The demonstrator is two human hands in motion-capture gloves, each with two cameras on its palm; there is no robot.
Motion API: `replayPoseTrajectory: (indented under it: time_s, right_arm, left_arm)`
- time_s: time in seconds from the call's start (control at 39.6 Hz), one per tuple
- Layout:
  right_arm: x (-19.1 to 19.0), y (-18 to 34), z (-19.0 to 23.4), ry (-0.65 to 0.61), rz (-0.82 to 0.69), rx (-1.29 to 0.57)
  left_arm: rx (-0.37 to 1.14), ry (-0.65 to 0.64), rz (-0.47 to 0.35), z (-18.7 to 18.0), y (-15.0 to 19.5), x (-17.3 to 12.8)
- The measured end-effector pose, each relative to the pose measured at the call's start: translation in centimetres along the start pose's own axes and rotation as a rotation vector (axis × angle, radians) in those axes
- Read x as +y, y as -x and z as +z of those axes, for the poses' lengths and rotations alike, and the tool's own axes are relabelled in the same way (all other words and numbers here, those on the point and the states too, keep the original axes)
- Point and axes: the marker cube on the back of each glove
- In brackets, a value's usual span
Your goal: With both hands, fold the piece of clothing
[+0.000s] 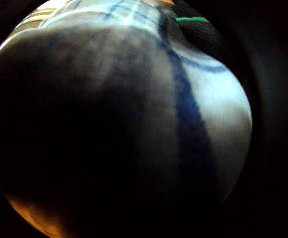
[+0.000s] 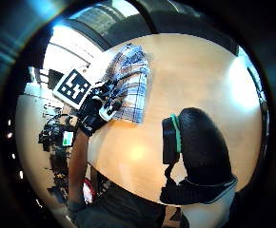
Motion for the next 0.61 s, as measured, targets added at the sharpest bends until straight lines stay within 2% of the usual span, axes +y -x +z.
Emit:
replayPoseTrajectory:
  time_s: [0.13,0.23,0.33,0.45,0.53,0.61]
  right_arm:
    - [0.3,-0.3,-0.7,0.002,0.006,-0.004]
    - [0.5,-0.7,-1.1,-0.001,0.012,-0.004]
    - [0.9,-1.0,-1.5,0.0,0.019,-0.003]
    - [0.8,-1.0,-1.9,-0.003,0.021,-0.004]
    - [0.8,-0.8,-2.4,-0.016,0.023,-0.002]
    - [1.0,-0.5,-3.2,-0.029,0.015,-0.006]
  left_arm:
    - [-0.009,-0.005,-0.023,-0.5,0.3,-1.5]
    - [0.018,-0.002,-0.008,-0.9,0.3,-1.4]
    - [0.115,-0.037,0.092,-2.2,-0.8,0.1]
    - [0.128,-0.103,0.095,-4.7,-1.6,2.6]
    - [0.096,-0.186,0.111,-6.6,-2.2,3.7]
    - [0.089,-0.298,0.187,-8.8,-3.4,4.7]
